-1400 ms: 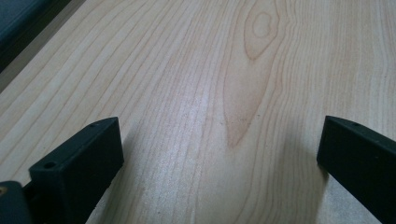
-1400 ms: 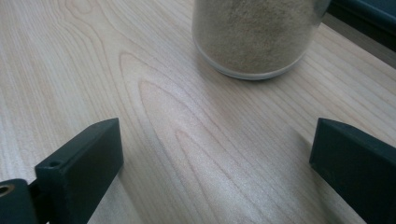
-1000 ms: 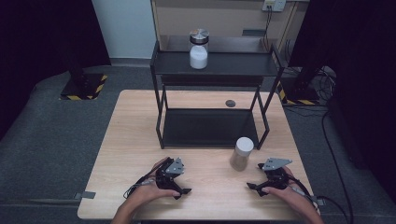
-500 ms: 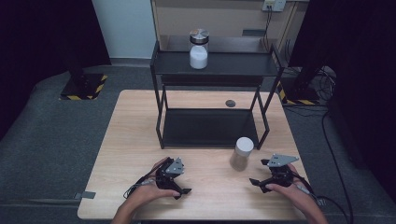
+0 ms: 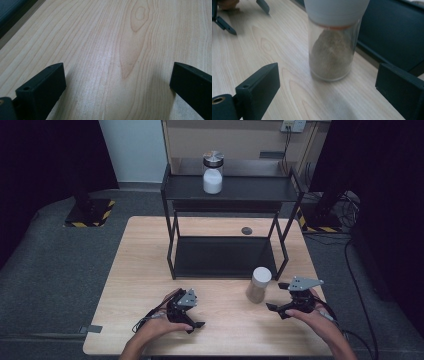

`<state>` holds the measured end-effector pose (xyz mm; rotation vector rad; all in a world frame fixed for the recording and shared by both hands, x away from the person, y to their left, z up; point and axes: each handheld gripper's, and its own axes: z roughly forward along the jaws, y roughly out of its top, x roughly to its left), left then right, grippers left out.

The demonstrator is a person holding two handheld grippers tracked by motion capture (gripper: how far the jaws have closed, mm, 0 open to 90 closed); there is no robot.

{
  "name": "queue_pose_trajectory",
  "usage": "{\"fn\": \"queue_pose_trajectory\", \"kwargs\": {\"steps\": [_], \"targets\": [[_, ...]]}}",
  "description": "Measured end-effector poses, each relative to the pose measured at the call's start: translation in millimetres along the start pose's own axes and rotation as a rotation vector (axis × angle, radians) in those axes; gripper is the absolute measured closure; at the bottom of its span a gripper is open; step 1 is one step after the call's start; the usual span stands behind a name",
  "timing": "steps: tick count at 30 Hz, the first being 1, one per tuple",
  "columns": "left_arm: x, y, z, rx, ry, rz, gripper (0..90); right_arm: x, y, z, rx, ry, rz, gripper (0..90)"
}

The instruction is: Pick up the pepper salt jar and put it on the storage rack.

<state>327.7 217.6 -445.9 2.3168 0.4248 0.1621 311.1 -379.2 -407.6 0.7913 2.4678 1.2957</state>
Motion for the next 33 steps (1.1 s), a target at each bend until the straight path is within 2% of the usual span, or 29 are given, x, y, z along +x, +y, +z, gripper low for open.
{"fn": "queue_pose_trajectory", "kwargs": {"steps": [13, 22, 33], "targets": [[-0.3, -0.4, -0.4, 0.000, 0.001, 0.000, 0.0, -1.7, 17.6, 14.5, -0.032, -0.006, 0.019, 9.9], [-0.3, -0.5, -0.5, 0.000, 0.001, 0.001, 0.0, -7.2, 22.6, 21.9, -0.078, 0.017, 0.049, 14.5], [-0.3, -0.6, -0.5, 0.000, 0.001, 0.000, 0.0, -8.9, 21.7, 30.0, -0.097, 0.012, 0.074, 22.7]]}}
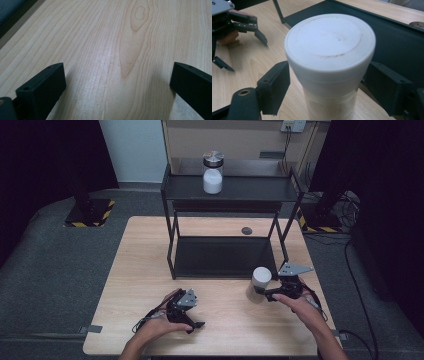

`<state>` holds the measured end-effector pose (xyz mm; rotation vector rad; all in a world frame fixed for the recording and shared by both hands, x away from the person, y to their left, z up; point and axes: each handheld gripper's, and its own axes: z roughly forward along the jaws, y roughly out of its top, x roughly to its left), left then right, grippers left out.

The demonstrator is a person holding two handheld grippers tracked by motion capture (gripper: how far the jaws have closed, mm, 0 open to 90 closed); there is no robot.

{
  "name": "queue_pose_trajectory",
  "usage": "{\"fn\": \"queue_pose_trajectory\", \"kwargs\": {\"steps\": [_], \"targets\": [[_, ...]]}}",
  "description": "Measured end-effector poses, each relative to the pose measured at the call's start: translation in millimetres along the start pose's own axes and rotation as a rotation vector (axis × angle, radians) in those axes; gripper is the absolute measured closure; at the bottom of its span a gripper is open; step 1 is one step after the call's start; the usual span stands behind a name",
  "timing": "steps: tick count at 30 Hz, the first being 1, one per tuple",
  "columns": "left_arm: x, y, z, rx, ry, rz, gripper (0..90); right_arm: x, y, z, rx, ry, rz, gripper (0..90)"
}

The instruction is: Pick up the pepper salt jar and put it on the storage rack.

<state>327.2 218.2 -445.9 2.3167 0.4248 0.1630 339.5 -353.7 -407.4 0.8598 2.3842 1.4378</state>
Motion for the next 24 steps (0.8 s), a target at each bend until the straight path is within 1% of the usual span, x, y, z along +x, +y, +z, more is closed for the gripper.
{"fn": "queue_pose_trajectory", "kwargs": {"steps": [2, 4, 9, 12, 16, 18, 21, 24], "targets": [[-0.1, 0.0, 0.0, 0.000, 0.000, 0.000, 0.0, -0.7, 0.1, 0.7, -0.006, 0.002, 0.006, 24.0], [-0.1, -0.1, 0.0, 0.000, 0.000, 0.000, 0.0, -0.1, 0.5, 1.8, -0.009, 0.003, 0.001, 26.0], [-0.2, -0.1, -0.1, 0.000, 0.001, -0.001, 0.0, 1.5, 0.4, 4.0, -0.004, -0.005, 0.002, 31.2], [-0.3, -0.2, -0.2, 0.000, 0.001, -0.001, 0.0, 1.7, -0.7, 4.6, -0.008, -0.008, 0.006, 31.8], [-0.2, 0.0, -0.3, 0.001, 0.001, -0.001, 0.0, 4.3, -1.0, 4.7, -0.011, -0.018, -0.010, 32.8], [-0.1, 0.0, -0.3, 0.001, 0.001, -0.001, 0.0, 7.6, -1.1, 4.7, -0.013, -0.030, -0.023, 33.6], [-0.2, -0.2, -0.2, 0.000, 0.001, -0.002, 0.0, 15.0, -0.6, 3.8, -0.017, -0.060, -0.052, 35.3], [-0.2, 0.0, -0.3, 0.001, 0.001, -0.002, 0.0, 15.0, -1.8, 2.8, -0.022, -0.063, -0.044, 35.5]]}}
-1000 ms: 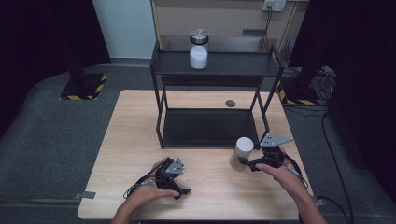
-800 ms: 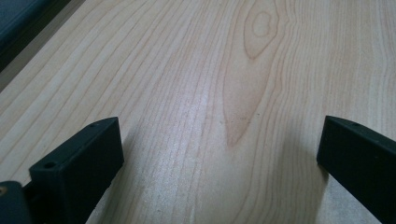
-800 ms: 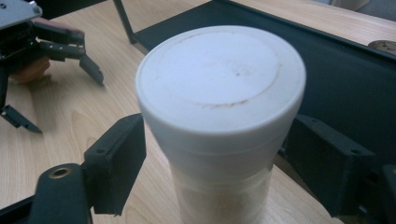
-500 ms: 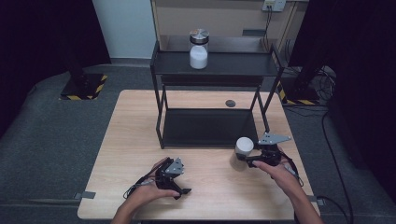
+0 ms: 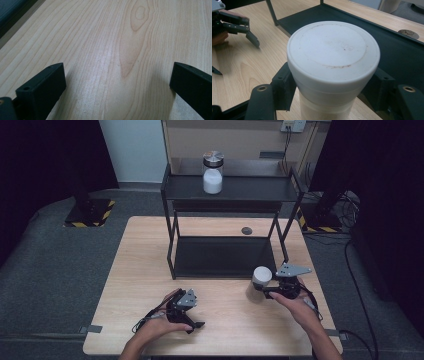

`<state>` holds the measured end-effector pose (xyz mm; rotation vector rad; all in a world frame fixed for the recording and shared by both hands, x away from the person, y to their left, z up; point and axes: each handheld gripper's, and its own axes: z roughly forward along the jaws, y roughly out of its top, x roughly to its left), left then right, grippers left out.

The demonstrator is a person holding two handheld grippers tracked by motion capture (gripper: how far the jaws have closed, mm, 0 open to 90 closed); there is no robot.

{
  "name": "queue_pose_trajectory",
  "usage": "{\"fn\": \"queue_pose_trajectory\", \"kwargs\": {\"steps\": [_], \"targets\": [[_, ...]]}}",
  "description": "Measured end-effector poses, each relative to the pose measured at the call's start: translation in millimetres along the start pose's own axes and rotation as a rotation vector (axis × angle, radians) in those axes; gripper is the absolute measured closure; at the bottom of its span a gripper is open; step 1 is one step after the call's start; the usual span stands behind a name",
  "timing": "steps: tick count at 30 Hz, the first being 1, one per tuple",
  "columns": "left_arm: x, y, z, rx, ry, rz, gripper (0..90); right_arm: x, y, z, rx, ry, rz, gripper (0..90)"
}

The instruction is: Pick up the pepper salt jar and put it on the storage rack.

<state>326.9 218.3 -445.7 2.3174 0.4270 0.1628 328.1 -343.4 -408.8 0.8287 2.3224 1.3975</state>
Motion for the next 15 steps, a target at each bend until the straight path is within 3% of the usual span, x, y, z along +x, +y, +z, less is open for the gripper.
{"fn": "queue_pose_trajectory", "kwargs": {"steps": [7, 15], "targets": [[0.0, -0.2, 0.1, -0.001, 0.000, 0.000, 0.0, 0.6, -0.8, -1.5, -0.003, 0.007, 0.011, 35.6], [0.0, -0.2, 0.1, -0.001, 0.000, 0.000, 0.0, 2.7, 8.1, -10.5, -0.043, 0.017, 0.002, 35.6]]}}
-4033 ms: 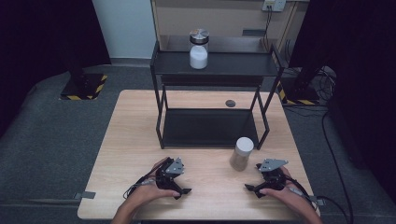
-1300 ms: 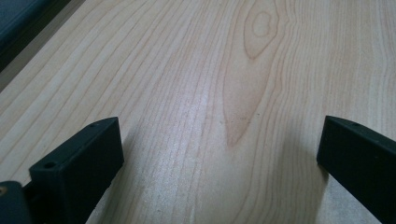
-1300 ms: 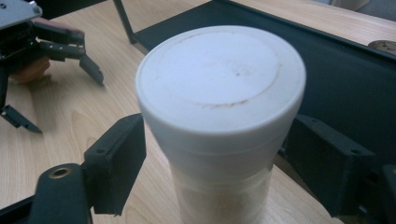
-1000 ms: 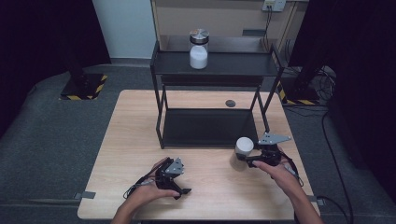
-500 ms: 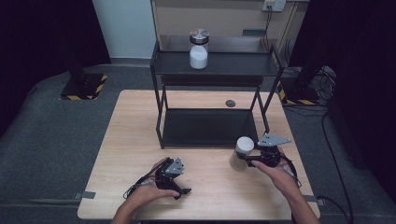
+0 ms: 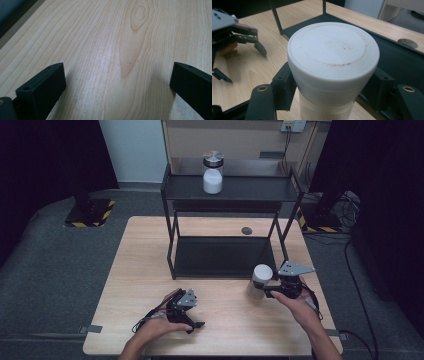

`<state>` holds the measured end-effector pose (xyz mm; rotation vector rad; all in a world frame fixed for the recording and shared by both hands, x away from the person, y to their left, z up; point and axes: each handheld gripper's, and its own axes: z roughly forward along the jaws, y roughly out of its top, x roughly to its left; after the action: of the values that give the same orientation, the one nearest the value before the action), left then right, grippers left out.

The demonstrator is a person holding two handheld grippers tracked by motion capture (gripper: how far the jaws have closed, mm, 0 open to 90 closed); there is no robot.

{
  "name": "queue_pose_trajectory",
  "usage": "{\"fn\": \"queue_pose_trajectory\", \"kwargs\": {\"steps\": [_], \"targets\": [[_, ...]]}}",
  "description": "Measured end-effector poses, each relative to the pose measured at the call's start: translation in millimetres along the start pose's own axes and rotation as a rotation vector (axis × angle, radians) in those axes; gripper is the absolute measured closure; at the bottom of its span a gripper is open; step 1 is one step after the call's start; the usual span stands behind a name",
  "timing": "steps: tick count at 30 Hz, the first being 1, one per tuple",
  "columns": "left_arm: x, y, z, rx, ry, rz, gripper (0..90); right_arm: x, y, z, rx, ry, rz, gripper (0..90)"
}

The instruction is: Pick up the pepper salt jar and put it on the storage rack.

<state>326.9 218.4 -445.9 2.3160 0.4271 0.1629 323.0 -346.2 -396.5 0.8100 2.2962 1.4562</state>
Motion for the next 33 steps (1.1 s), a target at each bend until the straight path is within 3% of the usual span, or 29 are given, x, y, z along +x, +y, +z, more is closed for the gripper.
{"fn": "queue_pose_trajectory", "kwargs": {"steps": [15, 24, 33], "targets": [[0.1, 0.1, 0.0, 0.001, 0.000, 0.000, 0.0, -15.4, 36.2, -20.8, -0.105, 0.062, -0.004, 35.7], [0.1, 0.1, -0.1, 0.001, 0.000, 0.000, 0.0, -20.9, 58.2, -22.9, -0.184, 0.081, 0.004, 35.7], [0.1, 0.3, -0.1, 0.002, -0.001, 0.000, 0.0, -25.3, 66.8, -23.2, -0.228, 0.082, 0.017, 35.7]]}}
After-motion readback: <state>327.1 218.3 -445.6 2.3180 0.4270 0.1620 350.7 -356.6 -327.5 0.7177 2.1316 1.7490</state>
